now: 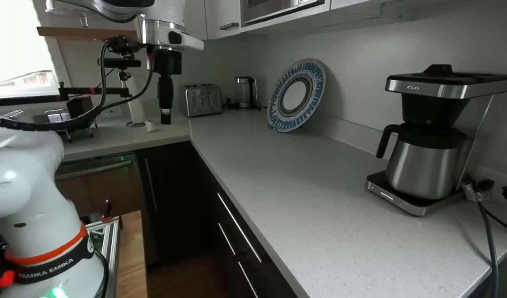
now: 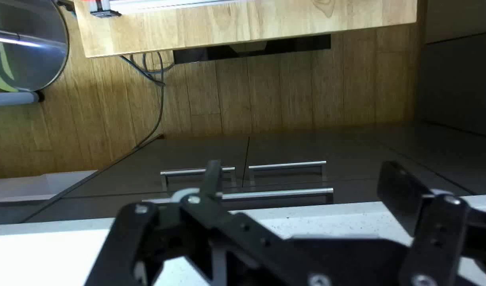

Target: Open the top right cupboard door

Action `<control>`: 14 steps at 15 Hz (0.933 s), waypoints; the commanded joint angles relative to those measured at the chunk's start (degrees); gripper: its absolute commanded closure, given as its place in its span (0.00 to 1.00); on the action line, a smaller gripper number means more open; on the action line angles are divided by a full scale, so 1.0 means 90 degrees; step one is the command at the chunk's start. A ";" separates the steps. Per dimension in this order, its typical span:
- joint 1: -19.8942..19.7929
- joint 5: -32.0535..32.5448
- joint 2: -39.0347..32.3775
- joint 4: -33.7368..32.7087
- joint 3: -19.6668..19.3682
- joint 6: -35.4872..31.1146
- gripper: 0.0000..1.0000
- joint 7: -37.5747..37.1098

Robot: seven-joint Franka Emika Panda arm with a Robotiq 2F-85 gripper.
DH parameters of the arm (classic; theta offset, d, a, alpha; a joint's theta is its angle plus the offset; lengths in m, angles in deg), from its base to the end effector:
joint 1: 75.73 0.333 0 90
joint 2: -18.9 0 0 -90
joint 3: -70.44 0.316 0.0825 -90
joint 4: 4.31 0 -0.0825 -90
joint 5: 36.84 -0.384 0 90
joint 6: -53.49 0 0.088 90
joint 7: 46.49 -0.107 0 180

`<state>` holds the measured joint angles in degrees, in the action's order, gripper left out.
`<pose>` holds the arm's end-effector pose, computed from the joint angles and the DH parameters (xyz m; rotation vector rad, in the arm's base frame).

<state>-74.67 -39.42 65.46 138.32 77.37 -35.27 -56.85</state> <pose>0.2885 0.0520 0.5321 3.0722 -0.1332 -0.1905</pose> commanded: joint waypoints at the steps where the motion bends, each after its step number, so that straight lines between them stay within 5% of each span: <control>1: 0.0010 0.0007 -0.0006 -0.0013 -0.0009 0.0011 0.00 -0.0005; 14: -0.0148 0.0119 0.0060 -0.0309 -0.0097 -0.0260 0.00 -0.0077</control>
<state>-75.04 -39.13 65.50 137.24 77.21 -36.04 -56.86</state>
